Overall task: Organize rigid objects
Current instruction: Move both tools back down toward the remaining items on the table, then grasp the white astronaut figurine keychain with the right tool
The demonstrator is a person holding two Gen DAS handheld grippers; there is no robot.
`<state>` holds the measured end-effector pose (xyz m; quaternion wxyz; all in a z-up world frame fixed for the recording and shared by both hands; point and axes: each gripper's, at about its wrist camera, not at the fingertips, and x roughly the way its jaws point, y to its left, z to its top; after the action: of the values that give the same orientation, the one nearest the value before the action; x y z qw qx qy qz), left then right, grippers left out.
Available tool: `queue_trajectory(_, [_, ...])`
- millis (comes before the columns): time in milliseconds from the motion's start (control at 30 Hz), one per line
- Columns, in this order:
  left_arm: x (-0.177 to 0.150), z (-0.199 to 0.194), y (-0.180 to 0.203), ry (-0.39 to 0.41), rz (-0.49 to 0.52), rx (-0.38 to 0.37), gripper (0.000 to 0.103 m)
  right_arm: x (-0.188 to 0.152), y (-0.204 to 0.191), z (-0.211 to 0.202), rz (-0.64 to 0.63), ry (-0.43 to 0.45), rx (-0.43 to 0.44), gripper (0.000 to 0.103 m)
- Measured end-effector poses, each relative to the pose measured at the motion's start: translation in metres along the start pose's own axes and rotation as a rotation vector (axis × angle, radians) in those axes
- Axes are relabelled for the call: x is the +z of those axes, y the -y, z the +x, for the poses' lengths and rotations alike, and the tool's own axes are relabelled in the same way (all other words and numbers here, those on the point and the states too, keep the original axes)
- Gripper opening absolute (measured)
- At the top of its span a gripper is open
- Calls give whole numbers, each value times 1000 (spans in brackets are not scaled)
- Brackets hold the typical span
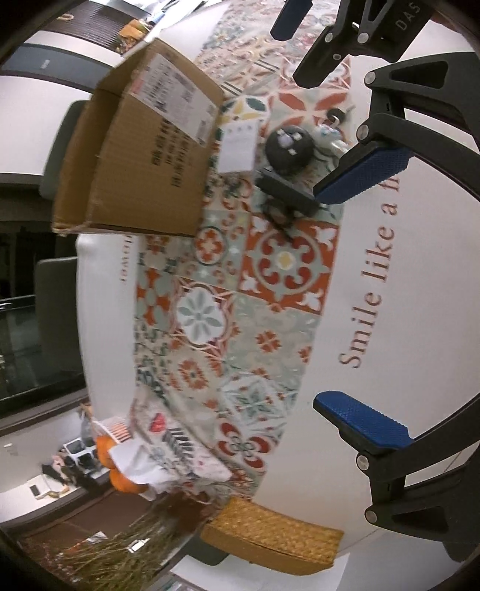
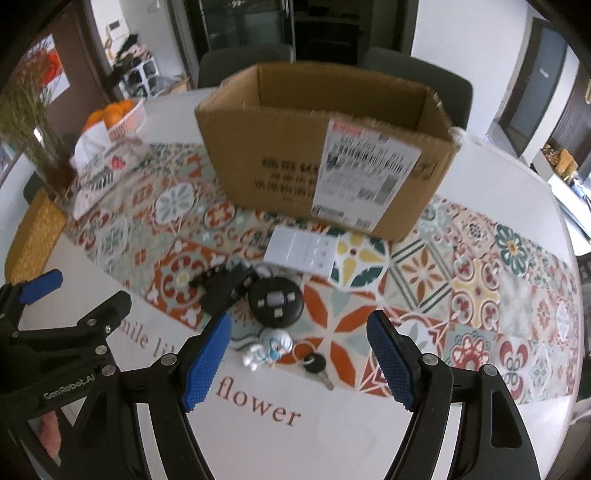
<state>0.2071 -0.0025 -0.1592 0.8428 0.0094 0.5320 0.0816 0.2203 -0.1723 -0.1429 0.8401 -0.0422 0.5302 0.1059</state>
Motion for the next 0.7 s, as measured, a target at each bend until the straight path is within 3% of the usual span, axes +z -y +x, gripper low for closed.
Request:
queue_trajectory(300, [-17,20,-2,-75,-2,29,103,-16,-8,30,-49,-105,39,76])
queue_trajectory(700, [-34,57,-1,-185,-2,66,103,-22,-22,73,-214,-224,49,76])
